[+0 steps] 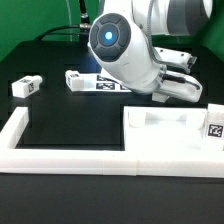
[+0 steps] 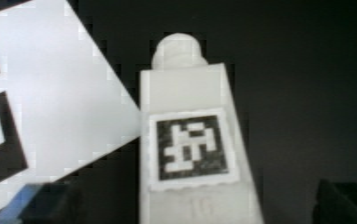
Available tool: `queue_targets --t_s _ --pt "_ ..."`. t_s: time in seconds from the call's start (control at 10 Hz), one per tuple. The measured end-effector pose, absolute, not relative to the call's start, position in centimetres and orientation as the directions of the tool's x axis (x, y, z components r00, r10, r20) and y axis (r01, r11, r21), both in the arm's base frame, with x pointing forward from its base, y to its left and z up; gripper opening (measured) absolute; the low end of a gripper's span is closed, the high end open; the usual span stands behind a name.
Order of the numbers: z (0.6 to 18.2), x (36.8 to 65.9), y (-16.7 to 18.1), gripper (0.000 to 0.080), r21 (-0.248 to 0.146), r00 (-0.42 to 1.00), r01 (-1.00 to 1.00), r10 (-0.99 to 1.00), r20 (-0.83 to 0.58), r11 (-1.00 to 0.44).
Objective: Assemble square table
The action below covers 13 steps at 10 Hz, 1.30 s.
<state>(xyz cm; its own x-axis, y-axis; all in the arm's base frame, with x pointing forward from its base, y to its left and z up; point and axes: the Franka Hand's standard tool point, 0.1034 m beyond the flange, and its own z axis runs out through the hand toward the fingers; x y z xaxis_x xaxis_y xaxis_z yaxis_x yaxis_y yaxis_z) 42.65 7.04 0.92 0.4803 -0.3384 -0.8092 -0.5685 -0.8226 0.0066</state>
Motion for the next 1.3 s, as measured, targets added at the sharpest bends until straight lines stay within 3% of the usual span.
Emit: queue_targets --t_s 0.1,0.3,0.4,0.5,1.0,1.1,1.3 --pt "0.9 42.6 6.9 0.0649 0.007 0.481 -0.568 -0.339 -0.809 -0.823" --pt "0.9 42.6 6.9 0.0397 0.008 0.481 -0.568 -0.34 -0.809 -0.823" --pt "0.9 42.6 6.9 0.0397 0.008 0.481 -0.569 -0.34 -0.809 -0.823" --pt "0.9 42.6 6.8 0.0288 0.008 0.48 -0.569 -0.34 -0.808 -0.822" --pt "1.0 42.7 6.7 0.0288 0.009 0.482 -0.566 -0.34 -0.808 -0.825" --pt "2.0 43.9 5.7 0.0288 0.002 0.512 -0.548 -0.338 -0.789 -0.836" --pt "5.9 46.5 4.3 0.029 -0.021 0.56 -0.52 -0.322 -0.764 -0.854"
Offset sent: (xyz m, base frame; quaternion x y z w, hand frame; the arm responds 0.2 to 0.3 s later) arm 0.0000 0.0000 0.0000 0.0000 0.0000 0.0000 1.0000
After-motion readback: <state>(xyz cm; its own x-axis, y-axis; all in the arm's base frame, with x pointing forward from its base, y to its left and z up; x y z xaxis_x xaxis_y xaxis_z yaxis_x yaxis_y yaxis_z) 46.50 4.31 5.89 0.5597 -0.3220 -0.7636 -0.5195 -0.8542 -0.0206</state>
